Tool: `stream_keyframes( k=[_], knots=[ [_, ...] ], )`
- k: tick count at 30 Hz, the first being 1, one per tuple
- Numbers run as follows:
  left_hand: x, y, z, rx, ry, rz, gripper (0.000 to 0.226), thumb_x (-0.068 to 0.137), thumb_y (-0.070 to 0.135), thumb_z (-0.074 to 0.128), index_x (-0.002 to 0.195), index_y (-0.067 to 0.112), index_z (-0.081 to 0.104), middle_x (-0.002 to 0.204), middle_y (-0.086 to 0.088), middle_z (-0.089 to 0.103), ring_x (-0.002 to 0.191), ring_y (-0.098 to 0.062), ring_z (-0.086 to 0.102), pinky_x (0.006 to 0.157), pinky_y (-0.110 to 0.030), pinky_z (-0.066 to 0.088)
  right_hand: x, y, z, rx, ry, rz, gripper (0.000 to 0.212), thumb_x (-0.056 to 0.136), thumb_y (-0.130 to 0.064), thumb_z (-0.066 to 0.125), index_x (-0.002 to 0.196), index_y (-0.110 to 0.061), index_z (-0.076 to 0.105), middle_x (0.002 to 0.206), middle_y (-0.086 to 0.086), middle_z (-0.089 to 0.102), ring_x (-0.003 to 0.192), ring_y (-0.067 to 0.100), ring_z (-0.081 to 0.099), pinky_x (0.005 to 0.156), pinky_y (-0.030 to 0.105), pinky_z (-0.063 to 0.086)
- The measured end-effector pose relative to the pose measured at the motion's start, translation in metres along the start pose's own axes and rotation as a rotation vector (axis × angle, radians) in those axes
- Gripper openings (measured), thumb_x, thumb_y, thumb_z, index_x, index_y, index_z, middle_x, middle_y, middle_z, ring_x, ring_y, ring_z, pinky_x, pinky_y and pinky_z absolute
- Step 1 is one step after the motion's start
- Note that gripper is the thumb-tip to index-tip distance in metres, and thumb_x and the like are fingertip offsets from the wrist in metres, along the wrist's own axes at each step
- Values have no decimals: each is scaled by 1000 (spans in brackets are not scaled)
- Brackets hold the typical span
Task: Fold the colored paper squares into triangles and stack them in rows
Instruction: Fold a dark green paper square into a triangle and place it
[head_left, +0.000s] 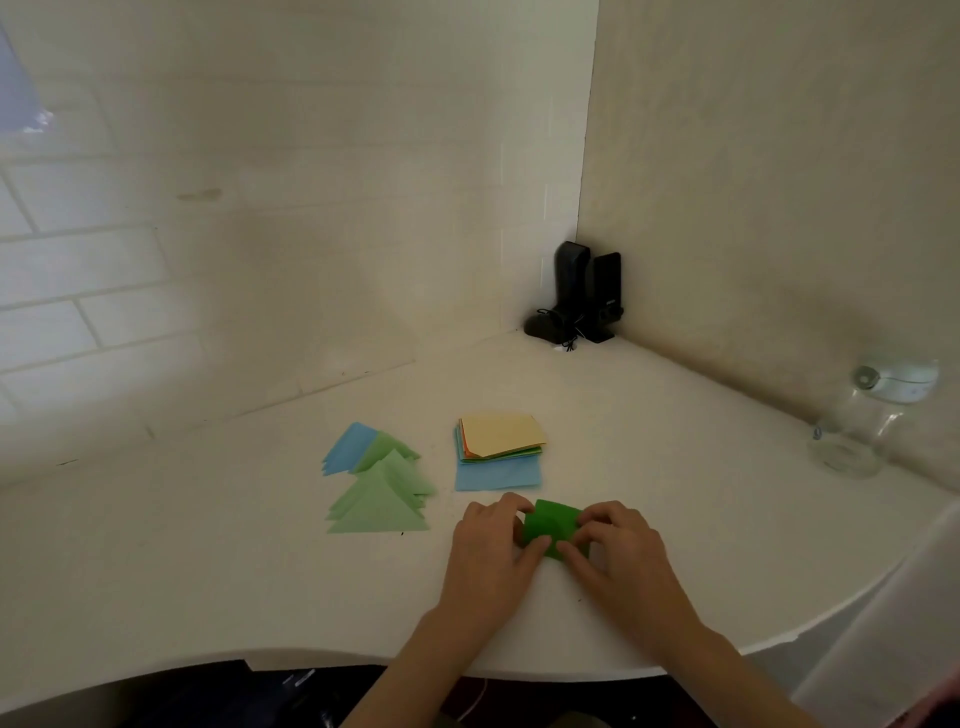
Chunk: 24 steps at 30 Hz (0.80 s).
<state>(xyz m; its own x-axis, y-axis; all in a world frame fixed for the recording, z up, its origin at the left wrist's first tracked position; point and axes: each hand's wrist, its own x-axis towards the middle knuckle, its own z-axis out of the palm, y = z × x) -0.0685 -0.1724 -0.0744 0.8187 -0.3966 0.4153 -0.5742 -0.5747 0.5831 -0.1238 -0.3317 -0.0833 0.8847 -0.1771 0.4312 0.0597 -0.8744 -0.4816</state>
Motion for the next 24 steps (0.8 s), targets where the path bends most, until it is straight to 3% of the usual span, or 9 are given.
stream_keyframes(
  k=[6, 10, 16, 18, 21, 24],
  knots=[
    [4, 0, 5, 64, -22, -13, 32, 82, 43, 63, 108, 27, 52, 82, 14, 47, 82, -11, 42, 70, -25, 32, 1, 0, 0, 22, -25, 26, 27, 70, -38, 76, 67, -33, 50, 90, -11, 53, 85, 9, 53, 72, 31, 45],
    [7, 0, 5, -1, -21, -80, 33, 77, 39, 69, 102, 29, 50, 74, 16, 48, 79, -8, 43, 69, -24, 33, 7, -1, -5, 114, -80, 107, 27, 69, -41, 75, 82, -35, 53, 97, -12, 51, 93, 7, 51, 80, 30, 42],
    [11, -11, 4, -139, -83, -136, 31, 74, 24, 74, 91, 30, 48, 72, 10, 50, 72, -12, 49, 65, -26, 41, 18, 6, -12, 186, -255, 159, 49, 66, -39, 78, 101, -47, 45, 112, -7, 43, 96, 7, 50, 90, 35, 45],
    [12, -11, 2, -158, -99, -142, 29, 74, 19, 73, 87, 29, 50, 71, 10, 50, 71, -12, 49, 65, -26, 42, 21, 8, -16, 221, -292, 167, 51, 67, -33, 79, 101, -48, 45, 112, -6, 44, 92, 3, 49, 87, 28, 45],
    [12, -12, 2, -157, -111, -129, 21, 74, 16, 72, 85, 25, 57, 72, 10, 52, 73, -13, 50, 67, -27, 43, 23, 9, -19, 238, -316, 153, 50, 68, -24, 79, 104, -41, 49, 109, -8, 46, 89, -4, 46, 76, 7, 38],
    [14, -12, 1, -149, -144, -126, 16, 77, 10, 68, 82, 24, 65, 75, 8, 52, 75, -14, 50, 68, -22, 40, 25, 8, -22, 245, -337, 171, 47, 70, -18, 79, 106, -34, 54, 107, -6, 47, 87, 0, 46, 71, 3, 36]
  ],
)
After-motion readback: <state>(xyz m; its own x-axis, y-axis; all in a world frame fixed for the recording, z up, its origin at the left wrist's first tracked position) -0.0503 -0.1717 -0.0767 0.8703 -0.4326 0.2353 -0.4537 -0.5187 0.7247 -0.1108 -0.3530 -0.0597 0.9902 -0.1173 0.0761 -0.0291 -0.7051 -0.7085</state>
